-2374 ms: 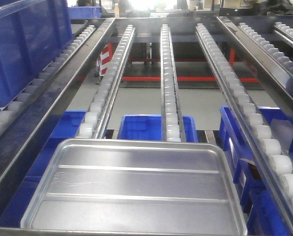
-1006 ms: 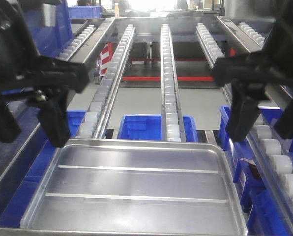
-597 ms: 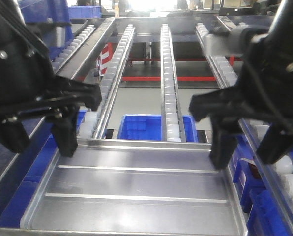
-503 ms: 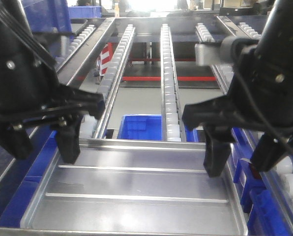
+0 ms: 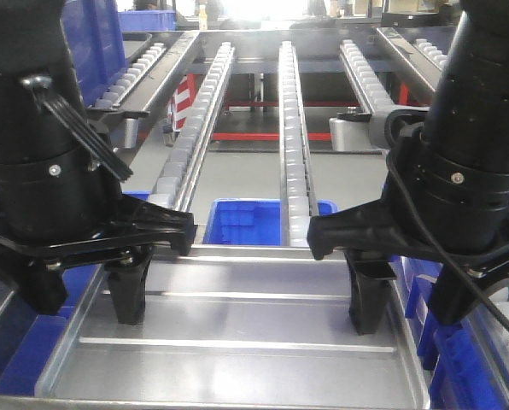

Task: Grab silver tray and stack on right shelf
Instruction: 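Lower both grippers onto the near and far edges of the silver tray, then close both grippers on the tray rims and lift it up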

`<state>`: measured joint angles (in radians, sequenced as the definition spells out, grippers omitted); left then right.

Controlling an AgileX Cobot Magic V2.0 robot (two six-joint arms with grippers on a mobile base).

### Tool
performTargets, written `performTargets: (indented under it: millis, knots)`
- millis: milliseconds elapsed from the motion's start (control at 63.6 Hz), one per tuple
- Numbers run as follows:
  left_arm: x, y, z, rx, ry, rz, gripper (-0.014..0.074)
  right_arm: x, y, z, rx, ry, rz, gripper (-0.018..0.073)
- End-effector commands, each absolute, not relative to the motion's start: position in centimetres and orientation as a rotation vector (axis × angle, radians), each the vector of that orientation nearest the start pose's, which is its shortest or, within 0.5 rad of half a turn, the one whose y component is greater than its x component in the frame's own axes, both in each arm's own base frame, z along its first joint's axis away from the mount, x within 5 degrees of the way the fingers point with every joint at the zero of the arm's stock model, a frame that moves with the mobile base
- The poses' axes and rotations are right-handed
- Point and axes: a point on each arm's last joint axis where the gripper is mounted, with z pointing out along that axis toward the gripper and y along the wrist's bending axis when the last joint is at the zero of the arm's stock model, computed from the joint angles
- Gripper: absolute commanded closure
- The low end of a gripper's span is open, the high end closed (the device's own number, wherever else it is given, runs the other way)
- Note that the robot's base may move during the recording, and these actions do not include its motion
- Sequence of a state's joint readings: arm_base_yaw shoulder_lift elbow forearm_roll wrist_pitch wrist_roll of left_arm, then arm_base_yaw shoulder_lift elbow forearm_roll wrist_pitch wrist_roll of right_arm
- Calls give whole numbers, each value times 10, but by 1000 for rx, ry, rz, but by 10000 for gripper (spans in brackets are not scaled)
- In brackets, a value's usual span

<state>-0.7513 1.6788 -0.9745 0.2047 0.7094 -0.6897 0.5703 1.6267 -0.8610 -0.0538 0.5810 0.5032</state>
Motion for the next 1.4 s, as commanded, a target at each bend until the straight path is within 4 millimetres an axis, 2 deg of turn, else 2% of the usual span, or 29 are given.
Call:
performTargets:
  millis: [0,173,252,330,393,535,629,770,865,1069,1384]
  knots:
    - [238,-206,197,255,2793,-121,279,254,159,185,-160,2780,220,41]
    - [240,-208,193,258,2792,-125,279,255,160,176,-140,2816,218,42]
    - [240,-208,193,249,2792,-128,282,255,161,175,-130,2822,224,76]
    - [240,-208,193,221,2793,-131,318,255,161,175,-130,2822,224,176]
    - [241,-208,193,206,2793,-131,370,255,161,175,-130,2822,224,290]
    - [241,-208,193,207,2786,-140,549,255,161,174,-130,2826,221,516]
    - [241,-209,193,207,2781,-147,703,255,161,174,-130,2826,221,501]
    - [242,-209,194,195,2780,-154,692,255,161,177,-131,2819,225,502]
    - [242,-209,199,191,2774,-157,697,253,160,185,-131,2803,235,502]
    - [242,-206,238,175,2702,-196,697,250,155,228,-151,2710,259,502]
    - [234,-191,339,137,2519,-245,697,242,141,329,-172,2520,235,502]
